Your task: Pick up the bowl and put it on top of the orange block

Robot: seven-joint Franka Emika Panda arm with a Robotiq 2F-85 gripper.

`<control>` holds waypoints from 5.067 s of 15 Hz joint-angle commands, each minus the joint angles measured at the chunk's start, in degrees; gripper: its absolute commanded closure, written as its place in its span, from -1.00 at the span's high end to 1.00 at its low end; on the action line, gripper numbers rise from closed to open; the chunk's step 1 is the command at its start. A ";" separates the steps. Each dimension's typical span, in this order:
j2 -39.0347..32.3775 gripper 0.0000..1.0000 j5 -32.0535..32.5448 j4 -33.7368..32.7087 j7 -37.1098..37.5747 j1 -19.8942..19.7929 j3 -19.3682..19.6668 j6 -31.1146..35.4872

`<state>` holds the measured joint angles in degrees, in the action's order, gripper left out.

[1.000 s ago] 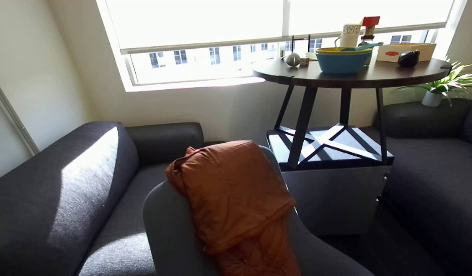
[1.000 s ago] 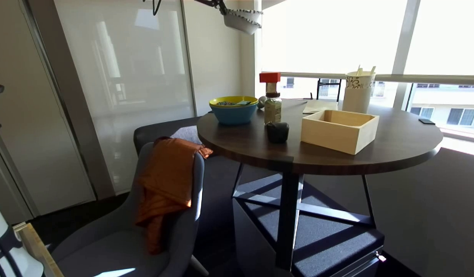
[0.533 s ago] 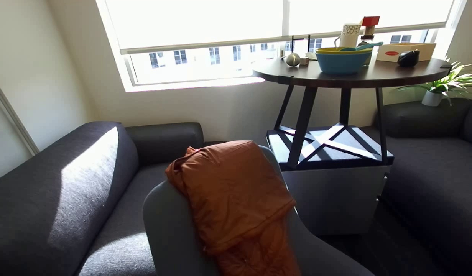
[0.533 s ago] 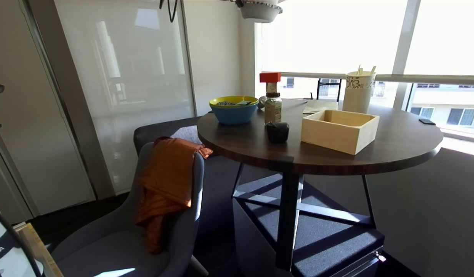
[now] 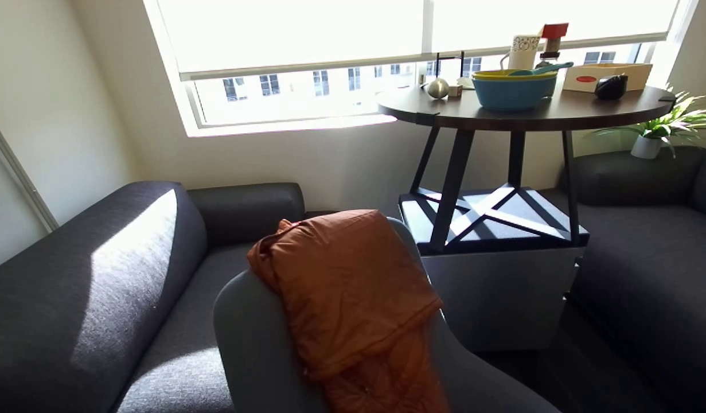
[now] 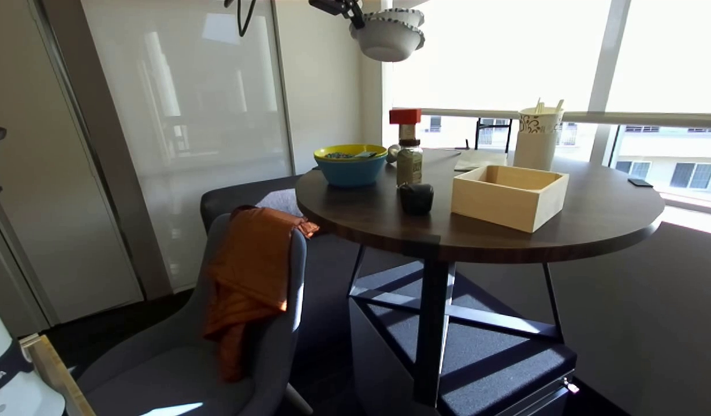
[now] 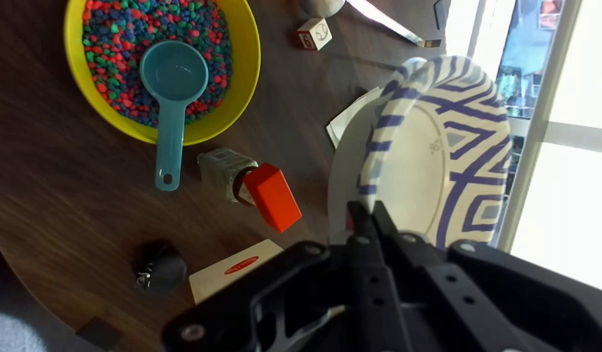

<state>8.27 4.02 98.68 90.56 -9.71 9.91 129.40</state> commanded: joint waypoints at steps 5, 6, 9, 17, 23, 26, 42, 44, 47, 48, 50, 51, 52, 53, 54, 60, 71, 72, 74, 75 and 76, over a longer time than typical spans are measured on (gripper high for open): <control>0.58 -0.98 2.38 4.15 4.06 -2.67 -0.24 7.31; 1.07 -0.98 1.74 5.57 4.98 -3.20 0.05 9.00; 1.64 -0.98 -2.23 8.88 7.17 -4.14 0.95 13.01; 2.60 -0.94 -3.99 12.29 3.05 -4.31 0.21 15.92; 4.27 -0.98 -3.63 16.22 3.74 -4.84 0.05 23.13; 5.30 -0.98 -2.98 19.96 3.05 -5.98 0.11 30.13; 12.54 -0.94 -15.81 25.76 -21.44 -5.67 2.52 24.66; 11.05 -0.98 -17.32 25.45 -21.52 -4.49 2.47 25.11; 8.87 -0.98 -19.07 24.47 -20.82 -3.78 1.76 25.01; 8.28 -0.98 -19.24 24.25 -20.53 -3.86 1.47 24.93; 6.63 -0.98 -18.33 23.66 -18.98 -4.76 0.67 25.54; 5.92 -0.98 -17.86 23.29 -17.87 -5.20 0.41 26.29; 5.40 -0.98 -17.71 23.20 -17.08 -5.45 0.32 27.38; 5.02 -0.98 -17.47 23.09 -16.15 -5.74 0.14 28.54; 4.85 -0.98 -17.50 23.35 -15.92 -5.70 0.08 30.23; 4.50 -0.98 -16.86 23.99 -16.93 -5.50 0.16 31.88; 3.08 -0.98 -15.01 24.30 -15.86 -5.36 0.21 32.80; 3.03 -0.98 -14.70 24.50 -15.86 -5.50 0.20 33.00; 2.89 -0.98 -14.64 24.68 -15.94 -5.62 0.42 33.06; 2.87 -0.98 -14.56 24.73 -15.86 -5.80 0.49 32.95; 2.89 -0.98 -14.43 24.91 -15.94 -5.95 0.48 33.01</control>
<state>11.33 -12.07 123.24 73.26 -14.73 10.79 161.22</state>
